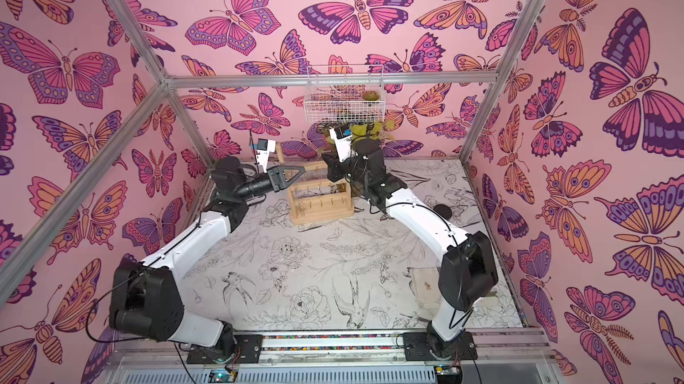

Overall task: Hang the necklace on the jewelry display stand
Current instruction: Hang the necklace on the stand.

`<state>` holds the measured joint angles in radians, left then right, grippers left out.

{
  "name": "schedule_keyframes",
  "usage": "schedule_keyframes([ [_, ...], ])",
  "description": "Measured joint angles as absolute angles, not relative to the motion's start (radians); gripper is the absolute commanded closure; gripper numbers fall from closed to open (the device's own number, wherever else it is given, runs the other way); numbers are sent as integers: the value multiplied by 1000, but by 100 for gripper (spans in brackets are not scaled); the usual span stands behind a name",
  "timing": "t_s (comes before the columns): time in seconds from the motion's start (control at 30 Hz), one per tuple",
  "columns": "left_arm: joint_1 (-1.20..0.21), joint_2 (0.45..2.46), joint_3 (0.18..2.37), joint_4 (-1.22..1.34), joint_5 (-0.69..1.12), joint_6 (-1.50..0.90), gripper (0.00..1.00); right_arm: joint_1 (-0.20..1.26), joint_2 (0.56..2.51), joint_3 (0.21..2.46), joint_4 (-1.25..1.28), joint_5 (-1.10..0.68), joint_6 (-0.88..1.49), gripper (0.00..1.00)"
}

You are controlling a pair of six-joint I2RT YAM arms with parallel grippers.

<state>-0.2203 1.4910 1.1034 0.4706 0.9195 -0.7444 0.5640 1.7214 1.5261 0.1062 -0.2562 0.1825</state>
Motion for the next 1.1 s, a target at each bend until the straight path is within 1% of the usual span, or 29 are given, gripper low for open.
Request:
schedule_keyframes([
  [0.43, -220, 1508, 1110, 471, 913, -737, 92, 549, 1801, 1628, 89, -301, 183, 100],
  [0.63, -220, 1508, 1108, 472, 905, -737, 92, 545, 1822, 1645, 67, -314, 183, 100],
  [1.1, -226, 1508, 1029, 475, 863, -713, 92, 545, 1853, 1655, -10, -346, 179, 100],
])
